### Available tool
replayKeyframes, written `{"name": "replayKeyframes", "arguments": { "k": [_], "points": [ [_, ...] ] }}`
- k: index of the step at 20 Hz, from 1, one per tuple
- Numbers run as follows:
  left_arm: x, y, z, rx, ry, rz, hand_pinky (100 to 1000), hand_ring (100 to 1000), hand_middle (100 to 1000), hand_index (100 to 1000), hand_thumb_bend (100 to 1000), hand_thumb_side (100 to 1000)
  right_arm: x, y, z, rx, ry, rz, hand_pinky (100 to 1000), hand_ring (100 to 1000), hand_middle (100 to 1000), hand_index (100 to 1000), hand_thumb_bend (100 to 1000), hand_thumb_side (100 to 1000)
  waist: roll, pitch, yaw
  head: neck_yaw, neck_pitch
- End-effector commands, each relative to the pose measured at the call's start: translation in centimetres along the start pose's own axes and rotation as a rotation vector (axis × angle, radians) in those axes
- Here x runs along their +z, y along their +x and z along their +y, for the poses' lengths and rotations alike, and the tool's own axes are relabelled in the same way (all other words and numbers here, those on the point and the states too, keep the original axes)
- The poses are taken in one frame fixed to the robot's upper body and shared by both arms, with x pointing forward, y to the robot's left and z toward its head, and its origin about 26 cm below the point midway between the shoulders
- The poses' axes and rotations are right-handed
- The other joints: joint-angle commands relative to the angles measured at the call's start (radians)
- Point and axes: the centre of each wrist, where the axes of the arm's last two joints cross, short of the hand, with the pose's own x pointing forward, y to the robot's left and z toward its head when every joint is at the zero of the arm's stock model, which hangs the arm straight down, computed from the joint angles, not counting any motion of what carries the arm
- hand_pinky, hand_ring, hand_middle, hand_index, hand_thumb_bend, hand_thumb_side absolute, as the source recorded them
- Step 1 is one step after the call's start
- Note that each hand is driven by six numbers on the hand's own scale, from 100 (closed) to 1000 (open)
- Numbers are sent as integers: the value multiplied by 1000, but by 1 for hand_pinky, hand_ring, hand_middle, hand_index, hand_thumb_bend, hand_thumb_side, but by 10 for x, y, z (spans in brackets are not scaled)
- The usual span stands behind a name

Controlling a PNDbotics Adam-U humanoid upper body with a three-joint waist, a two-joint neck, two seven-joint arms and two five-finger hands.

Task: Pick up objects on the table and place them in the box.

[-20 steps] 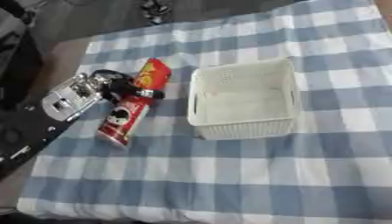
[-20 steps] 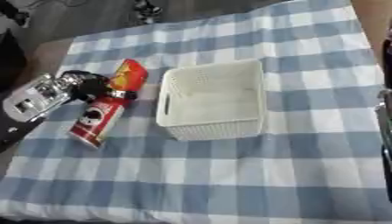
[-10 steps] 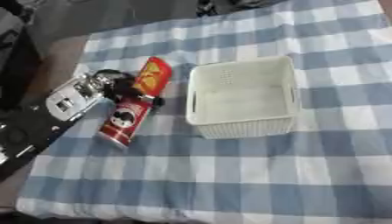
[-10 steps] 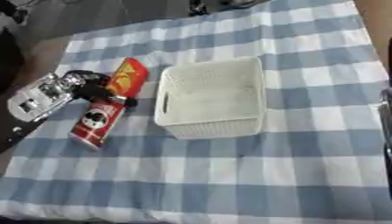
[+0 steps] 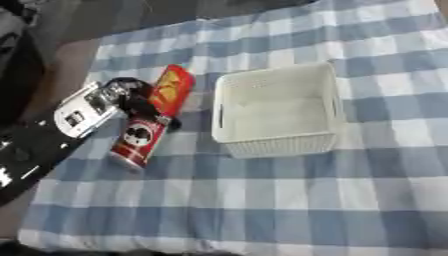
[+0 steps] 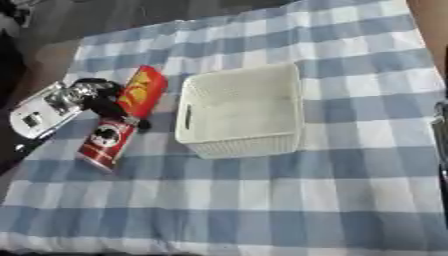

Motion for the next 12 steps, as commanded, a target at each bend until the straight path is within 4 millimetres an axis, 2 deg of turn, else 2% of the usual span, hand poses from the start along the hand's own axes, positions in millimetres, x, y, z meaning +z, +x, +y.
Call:
{"name": "replayKeyframes", "arguments": {
  "k": [1,6,7,9,10,11,12],
  "points": [
    [-3,-1,-3,-10,15,6,192,409,546,802,531,153,-11,6,-5,0,-13,-43,482,645,675,694,100,975,-11,-3,-5,6,-4],
    [-1,1,4,-11,48,-9,129,357,480,731,463,118,-10,5,-5,-2,-9,-38,481,644,674,694,100,975,-11,-3,-3,4,-4],
    [0,1,6,-15,57,-9,100,311,431,671,389,100,-10,5,-5,-2,-9,-37,481,644,674,693,100,975,-10,-3,-2,3,-4],
    [2,1,12,-10,77,-8,100,267,375,597,261,100,-10,4,-4,-1,-8,-34,481,643,674,694,100,975,-9,-5,1,2,-4],
    [3,1,15,-7,87,-7,100,272,381,604,271,100,-9,4,-4,-1,-8,-33,481,644,674,694,100,975,-9,-5,2,2,-4],
    [4,1,17,-4,98,-9,100,242,341,551,207,100,-9,4,-4,-1,-7,-32,481,643,674,694,100,974,-9,-6,2,1,-4],
    [6,1,20,-4,107,-11,100,243,343,555,212,100,-9,4,-4,0,-7,-31,481,643,674,694,100,975,-9,-6,3,1,-4]
  ]
}}
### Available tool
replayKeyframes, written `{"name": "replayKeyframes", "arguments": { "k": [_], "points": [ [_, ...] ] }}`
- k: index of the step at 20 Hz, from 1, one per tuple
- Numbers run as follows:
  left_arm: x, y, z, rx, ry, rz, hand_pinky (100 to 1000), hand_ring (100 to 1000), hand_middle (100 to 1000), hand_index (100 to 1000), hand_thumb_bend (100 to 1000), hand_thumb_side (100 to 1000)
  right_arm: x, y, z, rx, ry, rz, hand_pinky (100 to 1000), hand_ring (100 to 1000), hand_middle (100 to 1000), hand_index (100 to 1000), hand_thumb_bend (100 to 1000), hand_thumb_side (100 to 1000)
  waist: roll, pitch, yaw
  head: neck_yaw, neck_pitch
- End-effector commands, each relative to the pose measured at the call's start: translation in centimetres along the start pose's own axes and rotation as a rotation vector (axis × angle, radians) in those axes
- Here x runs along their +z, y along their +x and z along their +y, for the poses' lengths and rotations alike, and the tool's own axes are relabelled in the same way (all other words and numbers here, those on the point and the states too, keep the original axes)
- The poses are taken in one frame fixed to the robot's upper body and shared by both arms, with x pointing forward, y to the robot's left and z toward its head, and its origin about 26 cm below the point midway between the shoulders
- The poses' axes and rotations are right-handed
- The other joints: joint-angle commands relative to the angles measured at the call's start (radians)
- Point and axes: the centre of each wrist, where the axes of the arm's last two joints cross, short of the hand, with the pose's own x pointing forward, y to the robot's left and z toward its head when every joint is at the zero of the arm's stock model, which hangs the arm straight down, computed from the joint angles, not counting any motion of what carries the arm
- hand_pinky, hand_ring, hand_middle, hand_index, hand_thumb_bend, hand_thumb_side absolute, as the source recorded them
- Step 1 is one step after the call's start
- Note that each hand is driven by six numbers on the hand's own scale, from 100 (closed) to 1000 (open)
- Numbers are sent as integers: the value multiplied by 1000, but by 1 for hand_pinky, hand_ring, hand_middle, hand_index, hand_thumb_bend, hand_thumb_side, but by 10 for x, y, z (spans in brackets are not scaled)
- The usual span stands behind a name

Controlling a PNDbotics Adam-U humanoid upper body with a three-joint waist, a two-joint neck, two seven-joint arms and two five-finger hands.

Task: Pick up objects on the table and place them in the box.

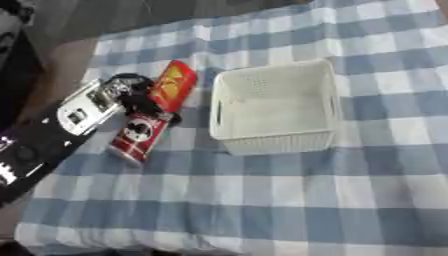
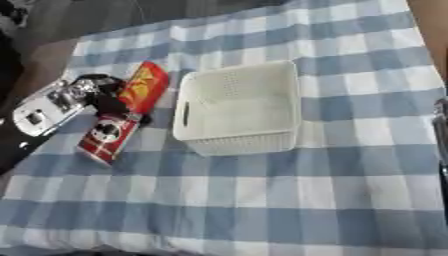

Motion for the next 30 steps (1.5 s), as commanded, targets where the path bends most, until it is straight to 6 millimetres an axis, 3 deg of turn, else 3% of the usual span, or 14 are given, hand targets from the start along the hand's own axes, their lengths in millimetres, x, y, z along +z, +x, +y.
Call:
{"name": "replayKeyframes", "arguments": {
  "k": [1,13,14,15,18,23,30],
  "points": [
    [6,-3,20,-5,61,6,100,234,329,531,197,100,-7,3,-4,4,-8,-30,481,643,674,693,100,974,-9,-10,4,0,-4],
    [46,13,83,-48,193,-48,100,230,321,516,193,100,-1,-3,-4,16,0,2,480,642,673,693,100,971,-2,-31,33,-9,-4],
    [49,15,87,-52,205,-54,100,230,321,516,358,100,0,-3,-3,17,0,5,480,642,673,693,100,971,-1,-32,36,-10,-4],
    [51,17,90,-57,213,-58,100,230,321,515,194,100,0,-4,-3,18,0,7,480,642,673,693,100,971,-1,-34,38,-11,-4],
    [58,18,98,-74,238,-64,100,233,323,516,195,100,1,-5,-3,22,1,12,480,642,673,693,100,970,-1,-38,43,-15,-4],
    [66,25,103,-94,245,-93,100,231,321,513,191,100,2,-6,-3,26,3,15,480,643,674,694,100,967,-1,-43,43,-19,-4],
    [105,67,86,-130,185,-318,100,224,307,498,219,100,0,-9,-7,50,2,16,481,644,675,694,100,955,-14,-48,2,-19,-4]
  ]
}}
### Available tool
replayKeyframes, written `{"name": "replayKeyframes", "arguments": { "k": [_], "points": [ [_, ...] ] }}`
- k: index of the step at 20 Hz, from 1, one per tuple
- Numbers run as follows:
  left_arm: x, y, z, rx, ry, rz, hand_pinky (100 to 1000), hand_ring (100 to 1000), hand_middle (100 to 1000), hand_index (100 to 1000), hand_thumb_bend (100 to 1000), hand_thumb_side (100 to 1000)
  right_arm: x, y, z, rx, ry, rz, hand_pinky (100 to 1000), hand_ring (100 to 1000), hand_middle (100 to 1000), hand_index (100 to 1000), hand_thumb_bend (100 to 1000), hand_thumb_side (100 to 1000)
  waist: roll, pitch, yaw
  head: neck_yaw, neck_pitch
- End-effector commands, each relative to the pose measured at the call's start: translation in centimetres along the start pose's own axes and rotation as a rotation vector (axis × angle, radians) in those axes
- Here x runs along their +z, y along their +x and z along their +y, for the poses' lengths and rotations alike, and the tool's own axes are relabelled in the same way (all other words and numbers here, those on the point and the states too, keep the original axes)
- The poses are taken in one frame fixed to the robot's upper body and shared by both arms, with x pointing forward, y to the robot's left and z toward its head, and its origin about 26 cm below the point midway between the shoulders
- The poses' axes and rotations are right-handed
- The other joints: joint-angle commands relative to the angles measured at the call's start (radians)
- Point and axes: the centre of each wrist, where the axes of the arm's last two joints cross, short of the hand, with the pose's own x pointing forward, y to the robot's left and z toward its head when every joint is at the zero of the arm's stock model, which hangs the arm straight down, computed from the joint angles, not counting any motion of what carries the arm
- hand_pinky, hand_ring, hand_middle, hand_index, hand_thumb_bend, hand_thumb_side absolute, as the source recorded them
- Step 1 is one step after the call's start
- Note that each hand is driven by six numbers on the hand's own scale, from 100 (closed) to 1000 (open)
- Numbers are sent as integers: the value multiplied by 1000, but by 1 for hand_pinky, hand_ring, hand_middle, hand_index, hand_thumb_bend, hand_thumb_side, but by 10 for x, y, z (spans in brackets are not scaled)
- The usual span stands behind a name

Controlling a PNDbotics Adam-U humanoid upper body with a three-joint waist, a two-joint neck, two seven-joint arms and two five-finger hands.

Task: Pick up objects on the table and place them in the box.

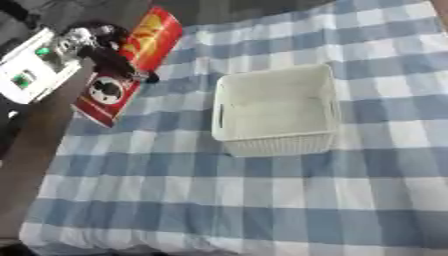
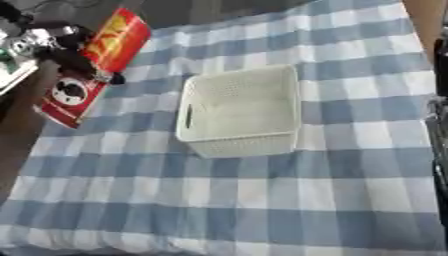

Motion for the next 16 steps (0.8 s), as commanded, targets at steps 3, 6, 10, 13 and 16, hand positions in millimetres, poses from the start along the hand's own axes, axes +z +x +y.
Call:
{"name": "replayKeyframes", "arguments": {
  "k": [3,6,10,13,16],
  "points": [
    [35,38,14,-49,23,-178,100,226,307,496,242,100,-7,-1,-9,39,-7,-21,482,644,675,695,100,950,-16,-23,-20,-2,-4],
    [47,54,10,-90,2,-280,100,232,312,502,247,100,-8,-3,-11,52,-5,-24,483,645,676,695,100,946,-21,-26,-43,-4,-4],
    [53,67,8,-125,-30,-344,100,234,312,502,248,100,-11,-3,-13,61,-9,-32,484,646,678,696,100,939,-24,-28,-71,-6,-4],
    [52,75,9,-136,-35,-369,100,233,312,501,246,100,-13,-2,-14,65,-15,-38,485,646,678,696,100,937,-25,-29,-90,-7,-4],
    [48,80,10,-135,-31,-382,100,229,308,498,242,100,-15,-1,-14,67,-18,-48,486,647,679,697,100,931,-22,-28,-114,-7,-4]
  ]
}}
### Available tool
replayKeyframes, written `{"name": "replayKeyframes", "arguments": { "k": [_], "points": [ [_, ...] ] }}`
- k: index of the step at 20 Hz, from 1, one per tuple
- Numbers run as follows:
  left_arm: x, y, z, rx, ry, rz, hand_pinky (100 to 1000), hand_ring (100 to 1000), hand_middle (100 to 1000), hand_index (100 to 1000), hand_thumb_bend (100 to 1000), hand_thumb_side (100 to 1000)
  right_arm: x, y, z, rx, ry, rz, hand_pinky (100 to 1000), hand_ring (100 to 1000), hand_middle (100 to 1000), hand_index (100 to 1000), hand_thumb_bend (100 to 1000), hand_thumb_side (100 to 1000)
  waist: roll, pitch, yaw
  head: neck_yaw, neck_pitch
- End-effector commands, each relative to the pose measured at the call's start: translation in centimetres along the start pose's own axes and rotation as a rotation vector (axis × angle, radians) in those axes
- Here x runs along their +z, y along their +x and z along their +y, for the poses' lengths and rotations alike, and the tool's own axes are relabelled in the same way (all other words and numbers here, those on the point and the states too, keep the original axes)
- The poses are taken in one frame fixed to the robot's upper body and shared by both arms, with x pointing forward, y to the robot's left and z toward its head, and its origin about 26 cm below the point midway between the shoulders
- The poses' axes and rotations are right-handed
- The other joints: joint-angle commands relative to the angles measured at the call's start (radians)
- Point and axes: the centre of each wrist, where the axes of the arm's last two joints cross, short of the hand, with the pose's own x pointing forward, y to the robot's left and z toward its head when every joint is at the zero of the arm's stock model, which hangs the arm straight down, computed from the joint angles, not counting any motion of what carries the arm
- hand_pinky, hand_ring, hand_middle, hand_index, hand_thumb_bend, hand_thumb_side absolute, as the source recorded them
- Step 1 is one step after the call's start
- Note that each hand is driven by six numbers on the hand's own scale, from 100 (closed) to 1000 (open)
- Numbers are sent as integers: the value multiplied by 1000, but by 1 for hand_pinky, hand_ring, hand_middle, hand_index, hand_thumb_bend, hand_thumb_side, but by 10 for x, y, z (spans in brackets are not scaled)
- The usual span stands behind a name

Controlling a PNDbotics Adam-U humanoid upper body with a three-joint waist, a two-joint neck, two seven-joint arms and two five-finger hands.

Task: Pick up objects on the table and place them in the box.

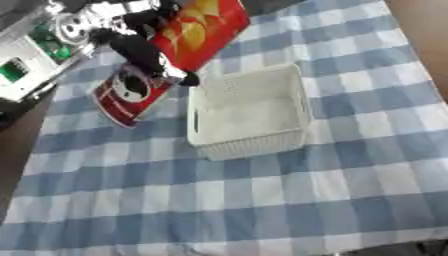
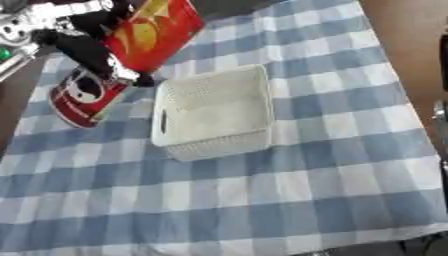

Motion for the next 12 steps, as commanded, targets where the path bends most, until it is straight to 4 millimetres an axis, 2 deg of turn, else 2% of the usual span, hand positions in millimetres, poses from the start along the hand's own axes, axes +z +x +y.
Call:
{"name": "replayKeyframes", "arguments": {
  "k": [1,8,12],
  "points": [
    [-1,4,10,-25,30,-11,100,229,308,498,242,100,-12,4,-7,18,-19,-47,486,647,679,697,100,932,-10,-14,-11,-6,-4],
    [-22,1,14,-14,47,-8,100,226,306,497,239,100,-18,9,-8,10,-25,-71,486,647,679,697,100,922,1,-5,-72,2,-4],
    [-37,-1,13,1,54,-8,100,224,304,495,234,100,-19,10,-8,6,-32,-73,485,647,678,696,100,918,6,0,-91,3,-4]
  ]
}}
